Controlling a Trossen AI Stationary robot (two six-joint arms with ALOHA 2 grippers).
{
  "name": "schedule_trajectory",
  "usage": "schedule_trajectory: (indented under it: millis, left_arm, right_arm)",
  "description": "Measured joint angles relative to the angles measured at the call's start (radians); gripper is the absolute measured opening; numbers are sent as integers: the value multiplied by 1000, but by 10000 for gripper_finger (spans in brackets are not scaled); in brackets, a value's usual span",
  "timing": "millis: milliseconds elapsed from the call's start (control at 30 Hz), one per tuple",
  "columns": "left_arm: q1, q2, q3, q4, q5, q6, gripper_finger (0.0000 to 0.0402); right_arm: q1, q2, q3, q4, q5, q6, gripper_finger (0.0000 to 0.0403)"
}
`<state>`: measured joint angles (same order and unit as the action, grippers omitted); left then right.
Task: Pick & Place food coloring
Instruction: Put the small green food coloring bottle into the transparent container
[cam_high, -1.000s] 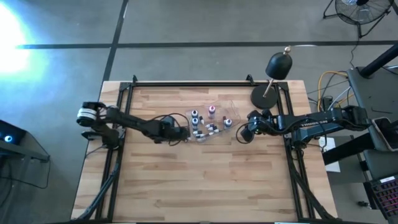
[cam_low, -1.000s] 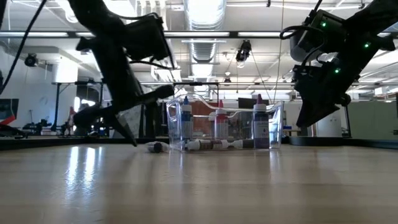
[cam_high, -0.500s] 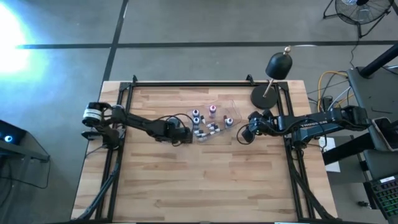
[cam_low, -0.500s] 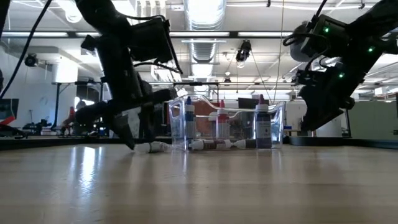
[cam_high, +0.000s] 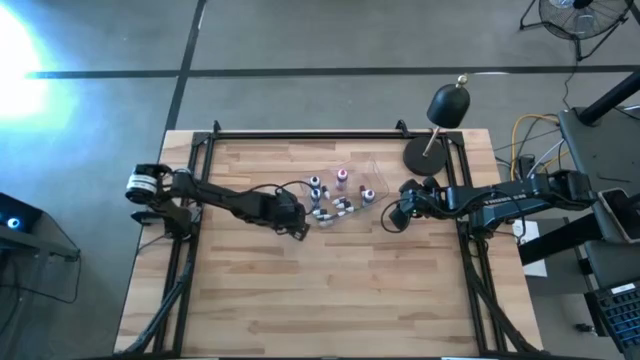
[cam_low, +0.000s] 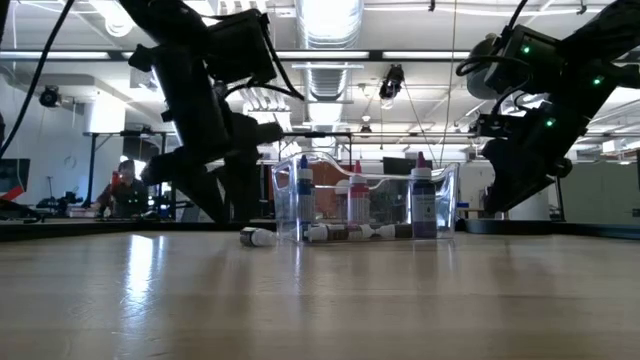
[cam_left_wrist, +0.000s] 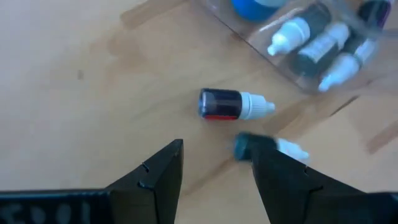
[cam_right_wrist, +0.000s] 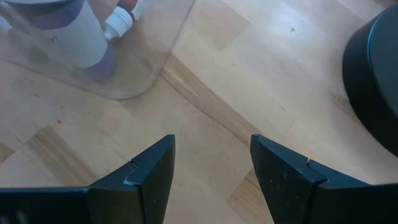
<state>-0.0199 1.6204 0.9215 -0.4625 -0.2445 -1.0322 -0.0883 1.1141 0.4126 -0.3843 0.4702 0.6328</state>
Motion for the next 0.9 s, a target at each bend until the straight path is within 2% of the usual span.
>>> schedule_trajectory:
  millis: [167,233,300,400,633,767,900]
  left_arm:
    - [14,-9,-6,3,127,-313,167]
    - [-1,-4,-6,34,136,-314,167]
    - [-29,-3,-6,84,125,-175,167]
    - [-70,-4,1,154,103,148,167]
    - [-100,-8,9,154,55,729,167]
    - [-94,-7,8,156,10,947,167]
    - [-76,-6,8,156,19,1055,167]
  right_arm:
    - [0,0,-1,0,0,14,203]
    - [0,0,-2,0,0,15,203]
    - [0,0,-2,0,0,14,203]
    - [0,0,-2,0,0,8,203]
    - [0,0,-3,0,0,0,203]
    - [0,0,-3,0,0,0,203]
    - [0,0,-3,0,0,2,203]
